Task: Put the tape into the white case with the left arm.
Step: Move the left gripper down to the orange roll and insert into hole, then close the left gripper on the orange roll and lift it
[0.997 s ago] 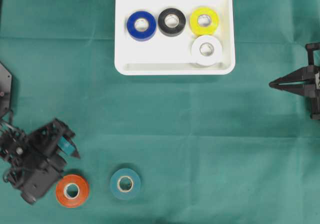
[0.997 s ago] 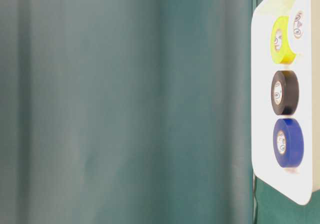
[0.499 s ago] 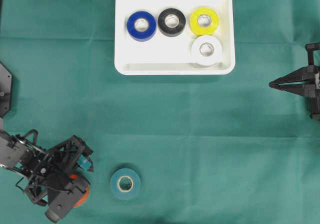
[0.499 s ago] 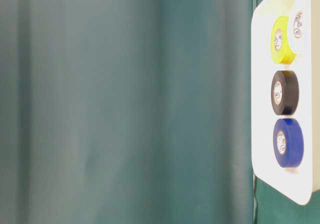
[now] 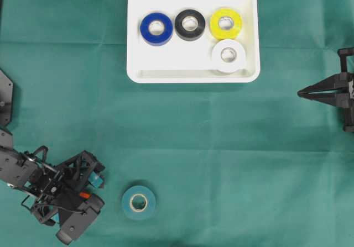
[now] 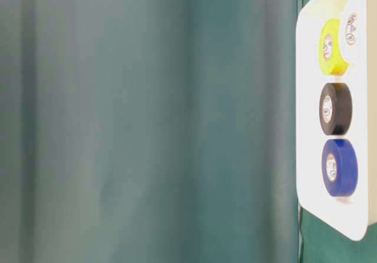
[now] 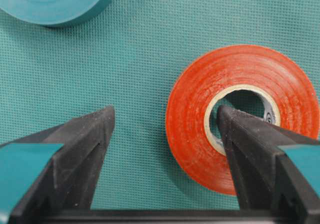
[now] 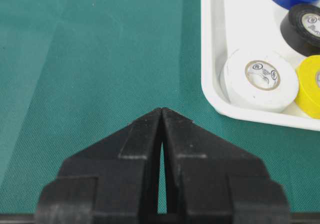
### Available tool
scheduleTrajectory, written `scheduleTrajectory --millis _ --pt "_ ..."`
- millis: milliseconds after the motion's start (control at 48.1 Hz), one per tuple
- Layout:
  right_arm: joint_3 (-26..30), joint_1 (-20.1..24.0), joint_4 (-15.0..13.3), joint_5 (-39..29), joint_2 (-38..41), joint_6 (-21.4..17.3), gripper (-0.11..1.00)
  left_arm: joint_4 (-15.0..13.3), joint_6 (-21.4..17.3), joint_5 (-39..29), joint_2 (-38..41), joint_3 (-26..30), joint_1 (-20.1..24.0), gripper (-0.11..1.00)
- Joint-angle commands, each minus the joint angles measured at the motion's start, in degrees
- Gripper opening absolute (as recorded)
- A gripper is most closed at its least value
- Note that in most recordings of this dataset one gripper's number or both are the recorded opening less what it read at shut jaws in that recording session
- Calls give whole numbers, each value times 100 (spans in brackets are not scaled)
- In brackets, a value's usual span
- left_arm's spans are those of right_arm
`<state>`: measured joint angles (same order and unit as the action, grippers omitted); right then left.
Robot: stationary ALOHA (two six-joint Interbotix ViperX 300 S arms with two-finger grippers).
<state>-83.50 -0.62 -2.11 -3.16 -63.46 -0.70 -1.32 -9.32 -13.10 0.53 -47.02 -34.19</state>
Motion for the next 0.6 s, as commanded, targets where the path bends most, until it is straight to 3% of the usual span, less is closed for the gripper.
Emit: scheduleTrajectory --millis 0,83,249,582 --pt "62 0 0 70 35 -9 -9 -18 -9 26 -62 62 -35 79" --pt "62 0 0 70 35 -9 -9 -9 -9 26 -70 79 -35 71" --pt "62 -9 0 70 35 -9 -9 -9 -9 26 -79 79 -53 25" --pt "53 0 0 79 35 -9 -9 -9 -18 -9 -404 149 -158 24"
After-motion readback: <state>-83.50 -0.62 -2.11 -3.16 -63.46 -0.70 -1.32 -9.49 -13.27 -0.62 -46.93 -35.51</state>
